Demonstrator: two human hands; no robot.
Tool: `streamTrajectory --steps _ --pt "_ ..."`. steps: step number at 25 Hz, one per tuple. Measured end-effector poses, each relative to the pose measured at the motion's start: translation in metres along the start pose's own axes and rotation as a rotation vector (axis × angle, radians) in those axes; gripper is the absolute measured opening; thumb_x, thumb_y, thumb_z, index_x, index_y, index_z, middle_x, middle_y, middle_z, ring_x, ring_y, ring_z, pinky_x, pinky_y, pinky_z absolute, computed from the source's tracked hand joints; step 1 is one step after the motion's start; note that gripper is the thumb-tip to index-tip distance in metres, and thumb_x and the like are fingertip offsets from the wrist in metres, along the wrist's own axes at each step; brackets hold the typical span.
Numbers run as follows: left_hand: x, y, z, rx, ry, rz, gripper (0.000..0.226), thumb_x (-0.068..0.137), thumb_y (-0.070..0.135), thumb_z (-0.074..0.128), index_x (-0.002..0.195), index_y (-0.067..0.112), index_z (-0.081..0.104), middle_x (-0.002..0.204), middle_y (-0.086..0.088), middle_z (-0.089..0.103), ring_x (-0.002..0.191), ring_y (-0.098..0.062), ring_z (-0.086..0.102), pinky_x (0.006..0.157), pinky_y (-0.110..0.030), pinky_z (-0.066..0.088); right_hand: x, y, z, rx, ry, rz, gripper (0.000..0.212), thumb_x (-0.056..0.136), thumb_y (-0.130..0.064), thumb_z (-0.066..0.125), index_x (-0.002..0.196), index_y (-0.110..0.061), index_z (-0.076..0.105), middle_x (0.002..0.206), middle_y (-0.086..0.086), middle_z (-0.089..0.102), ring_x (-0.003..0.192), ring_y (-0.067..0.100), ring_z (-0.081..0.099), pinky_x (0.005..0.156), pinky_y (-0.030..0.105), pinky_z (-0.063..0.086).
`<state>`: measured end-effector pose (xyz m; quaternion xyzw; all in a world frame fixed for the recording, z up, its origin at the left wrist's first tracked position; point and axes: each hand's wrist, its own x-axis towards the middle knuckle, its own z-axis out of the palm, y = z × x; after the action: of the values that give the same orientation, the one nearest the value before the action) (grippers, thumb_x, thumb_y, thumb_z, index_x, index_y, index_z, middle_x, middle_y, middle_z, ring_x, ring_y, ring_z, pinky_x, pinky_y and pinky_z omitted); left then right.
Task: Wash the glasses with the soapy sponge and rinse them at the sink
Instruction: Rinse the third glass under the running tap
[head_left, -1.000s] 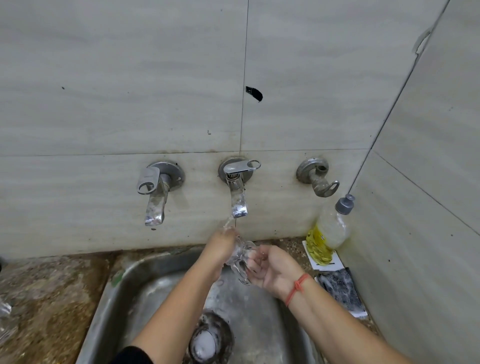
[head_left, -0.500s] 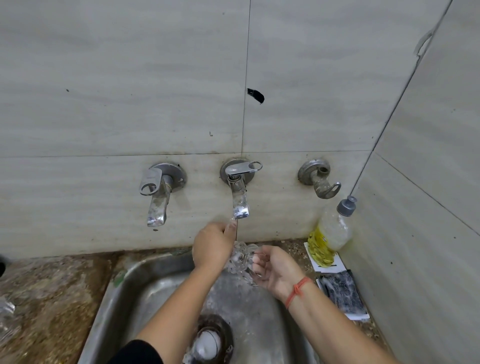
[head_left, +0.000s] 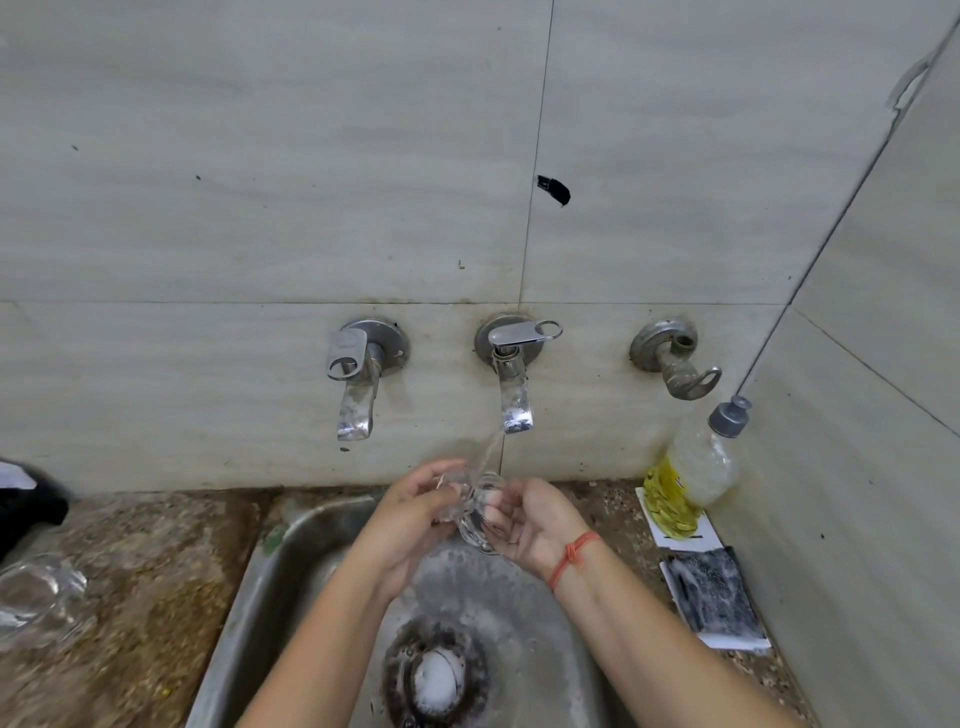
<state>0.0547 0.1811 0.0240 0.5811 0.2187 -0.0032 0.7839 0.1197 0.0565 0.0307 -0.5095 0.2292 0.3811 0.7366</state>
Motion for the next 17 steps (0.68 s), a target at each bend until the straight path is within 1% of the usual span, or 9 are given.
streamTrajectory --steps 2,4,6,8,9,11,14,16,17 --pt "-0.001 0.005 -0.004 -0.073 0.003 -0.051 0.033 0.095 -0.003 0.043 0.114 0.011 0.066 0.103 -0.015 0.068 0.093 -0.028 0.063 0.072 -0.043 0.058 0.000 0.001 0.004 0.009 -0.033 -0.002 0.034 0.095 -0.007 0.034 0.065 -0.014 0.047 0.040 -0.006 0.038 0.028 0.008 0.029 0.039 0.015 0.037" --pt "-0.004 0.007 -0.004 -0.075 0.003 -0.057 0.030 0.098 0.005 0.042 0.116 0.014 0.065 0.108 -0.015 0.068 0.098 -0.031 0.064 0.080 -0.049 0.057 -0.001 0.002 0.009 -0.001 -0.052 -0.017 0.036 0.097 -0.008 0.030 0.065 -0.014 0.045 0.039 -0.006 0.036 0.027 0.007 0.029 0.039 0.015 0.033" --pt "-0.009 0.004 -0.005 -0.007 -0.042 -0.016 0.028 0.092 0.020 0.060 0.120 0.022 0.061 0.113 -0.011 0.068 0.102 -0.030 0.066 0.087 -0.051 0.054 -0.001 0.002 0.013 -0.052 -0.074 -0.048 0.036 0.099 -0.008 0.027 0.071 -0.012 0.049 0.037 -0.006 0.039 0.027 0.007 0.033 0.040 0.016 0.030" --pt "-0.012 -0.001 -0.008 0.103 -0.050 0.042 0.055 0.074 0.018 0.079 0.123 0.027 0.057 0.114 -0.008 0.066 0.099 -0.028 0.068 0.086 -0.048 0.056 -0.005 0.001 0.014 -0.165 -0.101 -0.085 0.037 0.101 -0.009 0.028 0.079 -0.007 0.057 0.044 -0.003 0.058 0.032 0.009 0.051 0.045 0.020 0.042" --pt "-0.011 -0.004 -0.009 0.117 -0.015 0.067 0.059 0.072 0.011 0.080 0.123 0.025 0.056 0.113 -0.008 0.066 0.094 -0.028 0.069 0.083 -0.046 0.057 -0.010 0.000 0.014 -0.209 -0.148 -0.093 0.037 0.102 -0.010 0.028 0.083 -0.005 0.059 0.052 0.000 0.066 0.040 0.009 0.059 0.049 0.022 0.049" --pt "-0.006 -0.007 -0.011 -0.038 0.060 0.045 0.050 0.076 -0.001 0.074 0.120 0.012 0.054 0.104 -0.015 0.068 0.082 -0.029 0.071 0.074 -0.043 0.060 -0.018 -0.002 0.016 -0.313 -0.281 -0.167 0.033 0.102 -0.010 0.033 0.091 -0.001 0.063 0.076 0.010 0.073 0.063 0.016 0.069 0.064 0.028 0.057" --pt "0.000 -0.011 -0.013 -0.420 0.031 -0.058 0.060 0.067 0.012 0.077 0.121 0.003 0.052 0.099 -0.022 0.068 0.078 -0.030 0.072 0.063 -0.039 0.060 -0.021 0.003 0.019 -0.580 -0.359 -0.481 0.030 0.099 -0.009 0.038 0.098 -0.008 0.068 0.105 0.019 0.070 0.099 0.026 0.067 0.098 0.041 0.049" --pt "0.004 -0.013 -0.016 -0.609 -0.009 -0.098 0.079 0.055 0.020 0.089 0.123 0.000 0.053 0.107 -0.024 0.065 0.081 -0.030 0.072 0.061 -0.035 0.060 -0.018 0.011 0.014 -0.850 -0.375 -0.753 0.032 0.102 -0.015 0.033 0.106 -0.012 0.065 0.110 0.010 0.069 0.105 0.020 0.064 0.101 0.037 0.046" --pt "0.005 -0.015 -0.017 -0.683 -0.025 -0.118 0.078 0.057 0.024 0.089 0.123 0.001 0.055 0.109 -0.023 0.065 0.080 -0.029 0.072 0.060 -0.034 0.060 -0.013 0.013 0.006 -1.073 -0.389 -0.954 0.032 0.103 -0.020 0.032 0.110 -0.012 0.062 0.111 0.007 0.068 0.105 0.018 0.063 0.100 0.036 0.046"
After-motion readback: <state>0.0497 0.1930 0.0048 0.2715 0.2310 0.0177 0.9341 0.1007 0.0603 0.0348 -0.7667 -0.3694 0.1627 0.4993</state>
